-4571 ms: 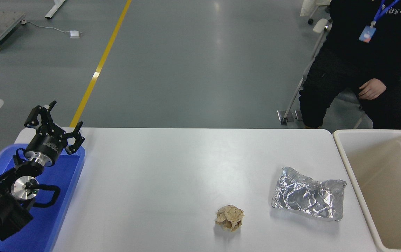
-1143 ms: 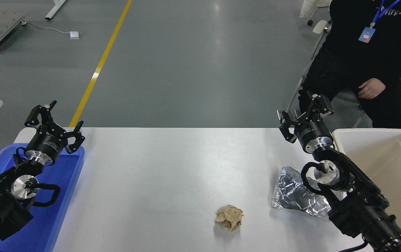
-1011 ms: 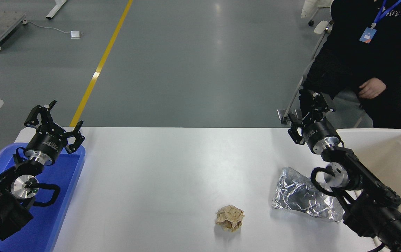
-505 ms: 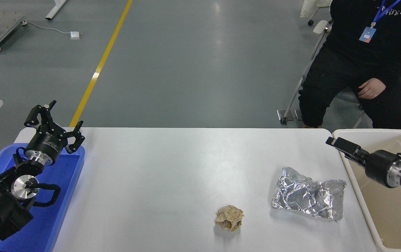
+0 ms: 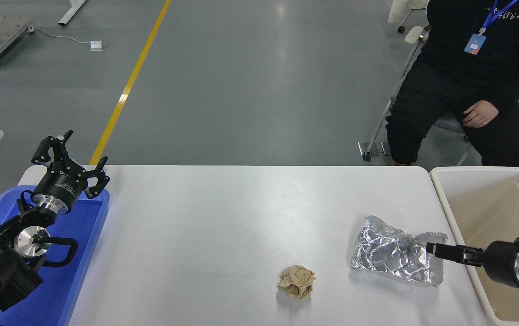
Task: Clean the table surface
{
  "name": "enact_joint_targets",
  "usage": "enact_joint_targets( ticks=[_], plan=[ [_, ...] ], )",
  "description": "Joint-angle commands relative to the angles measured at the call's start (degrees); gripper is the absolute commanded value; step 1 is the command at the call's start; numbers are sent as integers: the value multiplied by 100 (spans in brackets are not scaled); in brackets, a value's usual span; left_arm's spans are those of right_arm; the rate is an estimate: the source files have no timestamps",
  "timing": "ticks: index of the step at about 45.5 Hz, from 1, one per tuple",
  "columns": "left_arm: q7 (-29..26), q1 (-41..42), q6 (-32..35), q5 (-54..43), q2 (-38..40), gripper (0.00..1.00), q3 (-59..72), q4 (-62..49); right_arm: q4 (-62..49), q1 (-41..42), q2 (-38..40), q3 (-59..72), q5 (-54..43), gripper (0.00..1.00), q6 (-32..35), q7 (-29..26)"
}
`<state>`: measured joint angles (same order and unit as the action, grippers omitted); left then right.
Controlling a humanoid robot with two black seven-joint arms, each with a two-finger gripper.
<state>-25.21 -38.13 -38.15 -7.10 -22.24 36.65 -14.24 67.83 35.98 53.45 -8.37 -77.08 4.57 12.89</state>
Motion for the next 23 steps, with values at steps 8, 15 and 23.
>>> enact_joint_targets(
  ticks=[8,15,23],
  plan=[
    [-1,-1,0,-2,0,100,0,0,-1271,120,-959,142,70,99,324,-252],
    [-1,-1,0,-2,0,100,0,0,-1324,129,-1011,160,167,98,448,-261],
    [-1,-1,0,7,0,100,0,0,-1711,226,-1284,318,158,81,439,-261]
  ],
)
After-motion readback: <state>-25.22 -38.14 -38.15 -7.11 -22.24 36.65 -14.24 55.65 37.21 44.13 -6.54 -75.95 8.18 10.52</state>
